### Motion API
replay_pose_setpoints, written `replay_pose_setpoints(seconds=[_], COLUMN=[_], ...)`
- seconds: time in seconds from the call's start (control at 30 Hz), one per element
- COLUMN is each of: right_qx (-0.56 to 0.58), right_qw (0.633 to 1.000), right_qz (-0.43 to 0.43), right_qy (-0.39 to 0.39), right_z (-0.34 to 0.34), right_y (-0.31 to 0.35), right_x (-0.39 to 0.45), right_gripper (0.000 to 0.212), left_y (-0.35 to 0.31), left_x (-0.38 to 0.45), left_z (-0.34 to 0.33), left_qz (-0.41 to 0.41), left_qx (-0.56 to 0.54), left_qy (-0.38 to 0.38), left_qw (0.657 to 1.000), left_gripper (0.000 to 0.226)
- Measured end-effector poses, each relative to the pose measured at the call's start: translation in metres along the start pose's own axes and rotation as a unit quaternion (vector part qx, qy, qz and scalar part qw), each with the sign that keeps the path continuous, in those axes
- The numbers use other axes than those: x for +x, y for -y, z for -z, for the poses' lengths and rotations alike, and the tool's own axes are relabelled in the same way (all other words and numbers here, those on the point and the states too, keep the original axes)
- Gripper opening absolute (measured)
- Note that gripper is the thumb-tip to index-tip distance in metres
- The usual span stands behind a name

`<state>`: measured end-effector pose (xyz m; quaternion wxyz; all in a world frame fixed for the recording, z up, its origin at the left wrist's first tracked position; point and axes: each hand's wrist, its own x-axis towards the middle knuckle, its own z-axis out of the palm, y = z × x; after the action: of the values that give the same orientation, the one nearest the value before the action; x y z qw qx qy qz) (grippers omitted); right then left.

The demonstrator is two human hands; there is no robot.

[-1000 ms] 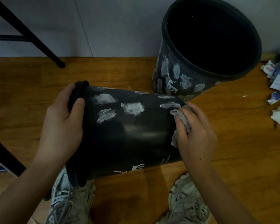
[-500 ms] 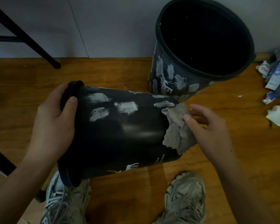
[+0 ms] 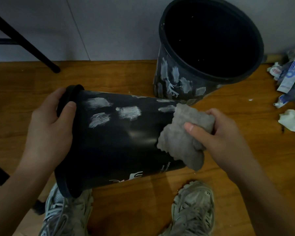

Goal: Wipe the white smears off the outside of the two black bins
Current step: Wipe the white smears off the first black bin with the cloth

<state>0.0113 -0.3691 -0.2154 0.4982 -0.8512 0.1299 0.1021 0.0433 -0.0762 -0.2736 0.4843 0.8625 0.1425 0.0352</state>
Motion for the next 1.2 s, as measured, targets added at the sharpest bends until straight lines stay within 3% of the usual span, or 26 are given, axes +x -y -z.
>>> replay_pose_setpoints(seconds=[0.13,0.23,0.3,0.4,0.5,0.57,0.7,0.83,0.93,1.1,1.17,1.2], right_qx=[0.269,0.357,0.271,0.097,0.05,0.064,0.061,0.039,0.155,0.335,0.295,0.219], right_qw=[0.961,0.928,0.955,0.979,0.991,0.995,0.997,0.999,0.986,0.934,0.946,0.969], right_qz=[-0.061,-0.101,-0.083,-0.012,-0.016,-0.048,-0.046,-0.026,-0.042,-0.097,-0.106,-0.098], right_qy=[0.02,-0.02,-0.09,-0.178,-0.126,-0.057,0.028,0.021,0.037,0.085,0.077,0.052], right_z=[-0.008,-0.028,-0.037,-0.034,-0.02,-0.013,-0.003,-0.005,-0.005,-0.002,-0.007,-0.01], right_y=[0.003,-0.003,-0.009,-0.019,-0.024,-0.023,-0.015,-0.011,-0.006,0.007,0.007,0.005], right_x=[-0.002,0.002,0.003,0.0,0.001,0.004,0.012,0.016,0.013,0.008,0.01,0.012], right_gripper=[0.042,0.042,0.037,0.046,0.067,0.07,0.043,0.023,0.029,0.035,0.03,0.03], left_y=[0.001,-0.005,-0.006,-0.006,-0.008,-0.009,-0.007,-0.01,-0.011,-0.013,-0.015,-0.016], left_x=[-0.001,-0.005,-0.007,-0.007,-0.008,-0.009,-0.01,-0.01,-0.009,-0.01,-0.011,-0.012], left_z=[0.001,-0.001,-0.001,0.0,0.0,0.0,0.001,-0.001,-0.001,0.001,0.0,0.0], left_qz=[0.007,0.011,0.009,-0.001,0.0,-0.004,0.002,0.009,0.009,0.017,0.019,0.02], left_qx=[0.0,0.002,0.003,0.001,0.008,0.005,-0.004,-0.001,-0.002,-0.013,-0.017,-0.018], left_qy=[-0.001,-0.019,-0.019,-0.013,-0.013,-0.014,-0.007,-0.016,-0.012,-0.007,-0.009,-0.011], left_qw=[1.0,1.0,1.0,1.0,1.0,1.0,1.0,1.0,1.0,1.0,1.0,1.0], left_gripper=[0.04,0.04,0.04,0.041,0.041,0.04,0.041,0.043,0.043,0.042,0.041,0.041])
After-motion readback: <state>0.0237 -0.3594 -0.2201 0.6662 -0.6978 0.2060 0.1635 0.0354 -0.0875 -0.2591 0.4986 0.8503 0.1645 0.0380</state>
